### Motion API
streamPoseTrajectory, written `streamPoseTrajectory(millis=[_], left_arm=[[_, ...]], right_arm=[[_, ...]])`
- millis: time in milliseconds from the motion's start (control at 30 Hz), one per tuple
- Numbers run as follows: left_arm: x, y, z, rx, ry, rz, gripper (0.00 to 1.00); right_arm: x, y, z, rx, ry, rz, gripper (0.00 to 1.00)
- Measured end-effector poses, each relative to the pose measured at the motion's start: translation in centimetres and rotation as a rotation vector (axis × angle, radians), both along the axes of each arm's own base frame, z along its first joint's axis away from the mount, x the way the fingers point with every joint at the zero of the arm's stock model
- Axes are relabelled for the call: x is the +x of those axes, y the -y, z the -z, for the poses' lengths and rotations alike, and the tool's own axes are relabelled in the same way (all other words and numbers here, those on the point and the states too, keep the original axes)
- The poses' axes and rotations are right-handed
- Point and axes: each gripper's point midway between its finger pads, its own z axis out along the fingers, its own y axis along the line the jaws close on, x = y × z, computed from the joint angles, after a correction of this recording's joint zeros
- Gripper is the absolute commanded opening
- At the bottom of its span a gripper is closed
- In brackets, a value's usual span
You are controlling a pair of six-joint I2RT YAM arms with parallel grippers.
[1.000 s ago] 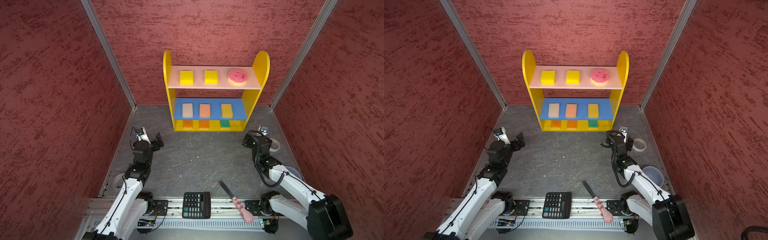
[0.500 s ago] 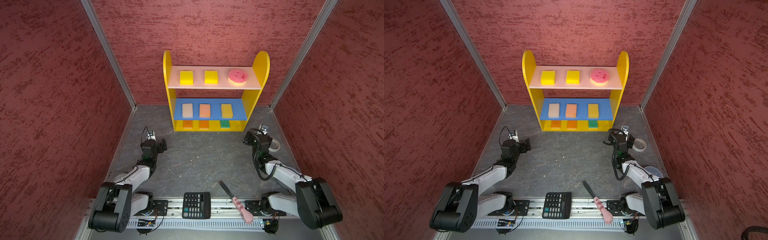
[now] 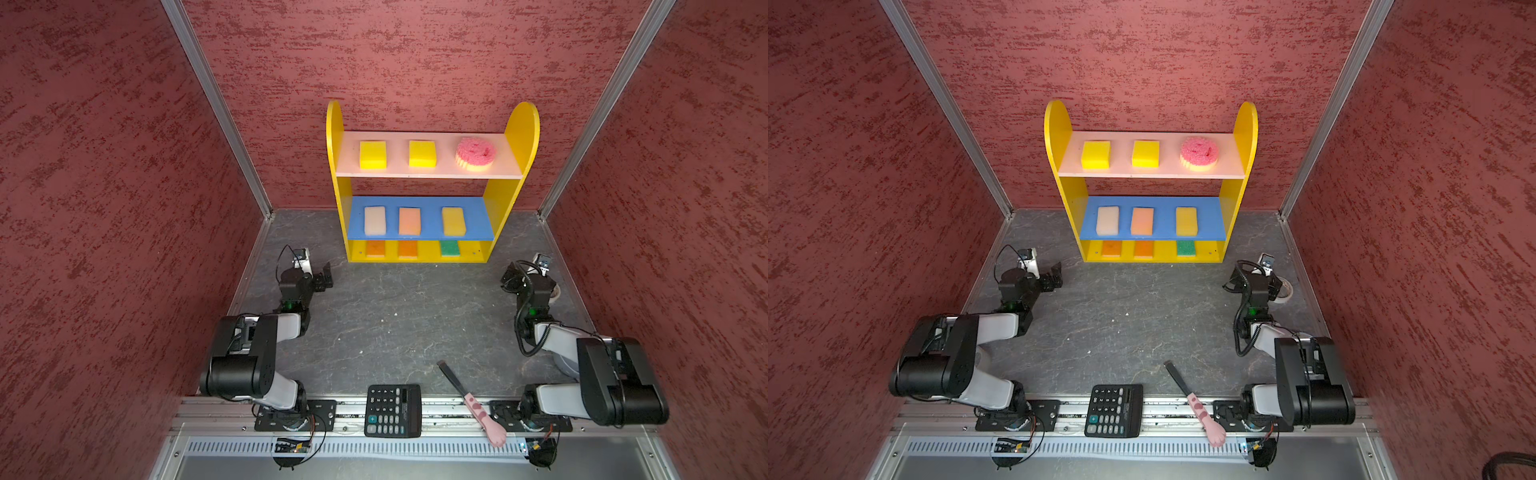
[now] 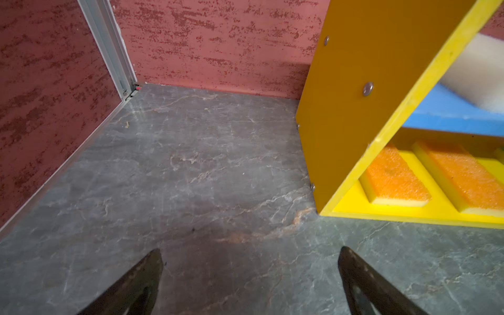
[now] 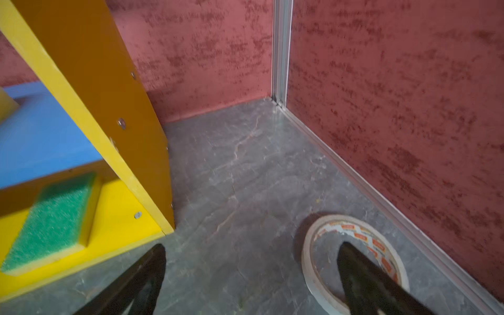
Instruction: Place and organize the cleaning sponges onto the shelf
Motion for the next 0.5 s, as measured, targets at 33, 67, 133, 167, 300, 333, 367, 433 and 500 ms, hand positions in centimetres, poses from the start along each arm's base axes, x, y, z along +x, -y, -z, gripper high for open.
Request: streamPoseTrajectory(millis=[33,67,133,167,300,333,367,433,500], left_arm=[[-0.7,-0.2,0.9,-0.004,-0.012,-0.007,0.99],[-1.1,-0.4,1.4,-0.006,-0.023,-0.012,0.99],[-1.1,-0.4,1.6,-0.011,-0.025,-0.009,0.99],[-0.8,-0.3,1.2,-0.013,-0.015,0.0,0.99],[0.6,0.3,-0.9,-0.012,0.047,0.03,0.99],[0.7,0.3,-1.2,-0.011,0.058,0.035,0.99],[0.8,0.4,-1.3,-0.01,0.061,0.038,0.99],[0.8,0.4,-1.3,-0.009,0.06,0.04,0.99],[0.8,0.4,-1.3,-0.01,0.061,0.041,0.99]], right_arm=[[-0.1,-0.1,0.3,-0.004,-0.001,-0.007,0.99],[-0.2,0.0,0.3,-0.009,0.01,-0.007,0.99],[-0.4,0.2,0.0,-0.014,0.062,0.0,0.99],[-0.4,0.4,0.1,-0.014,0.068,0.0,0.99],[0.2,0.0,0.9,-0.02,0.085,-0.052,0.99],[0.3,-0.2,1.4,-0.018,0.073,-0.07,0.99],[0.3,-0.4,1.6,-0.017,0.069,-0.084,0.99],[0.5,-0.9,1.3,-0.02,0.084,-0.113,0.99],[0.7,-1.2,0.8,-0.024,0.105,-0.134,0.99]])
